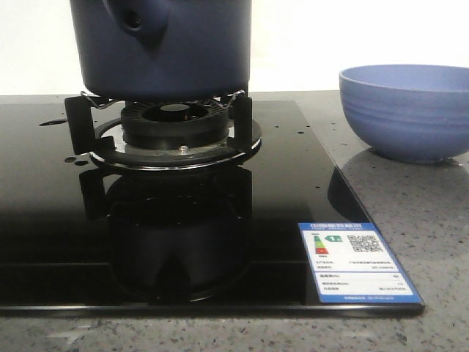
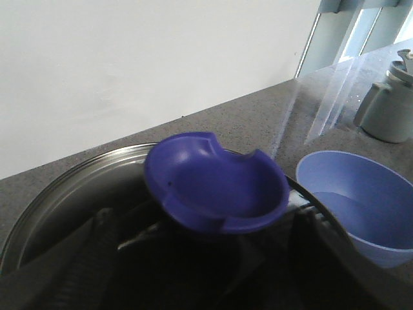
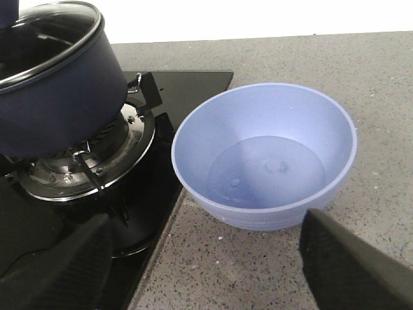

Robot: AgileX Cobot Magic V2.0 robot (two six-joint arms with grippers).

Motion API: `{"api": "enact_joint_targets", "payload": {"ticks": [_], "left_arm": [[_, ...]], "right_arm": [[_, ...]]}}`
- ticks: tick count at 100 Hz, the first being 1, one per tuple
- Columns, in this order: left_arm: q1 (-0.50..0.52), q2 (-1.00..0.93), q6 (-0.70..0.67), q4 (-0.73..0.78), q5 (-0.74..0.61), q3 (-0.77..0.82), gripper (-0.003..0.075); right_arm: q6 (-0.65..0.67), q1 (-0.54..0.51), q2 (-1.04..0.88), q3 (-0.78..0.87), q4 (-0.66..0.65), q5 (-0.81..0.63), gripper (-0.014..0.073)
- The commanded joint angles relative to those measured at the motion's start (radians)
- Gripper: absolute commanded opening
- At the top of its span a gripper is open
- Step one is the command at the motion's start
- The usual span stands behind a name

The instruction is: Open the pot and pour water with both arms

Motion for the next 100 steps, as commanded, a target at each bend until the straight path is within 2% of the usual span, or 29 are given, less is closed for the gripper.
{"api": "enact_joint_targets", "payload": {"ticks": [1,31,79,100], "left_arm": [[-0.008,-0.020,0.047,-0.071,0.029,-0.037,0.0506],[-0.008,0.017,0.226,-0.210,0.042,-0.037,0.0506],[-0.008,0.047,0.297,-0.256,0.135,-0.040,0.0506],[-0.017,0.087,0.299,-0.256,0.141,-0.107,0.0506]], "right_arm": [[-0.010,-0.001,0.011,-0.035,0.016,-0.062,0.0542],[-0.010,-0.001,0.011,-0.035,0.016,-0.062,0.0542],[-0.010,-0.001,0.011,-0.035,0.016,-0.062,0.0542],[-0.010,-0.001,0.011,-0.035,0.016,-0.062,0.0542]]}}
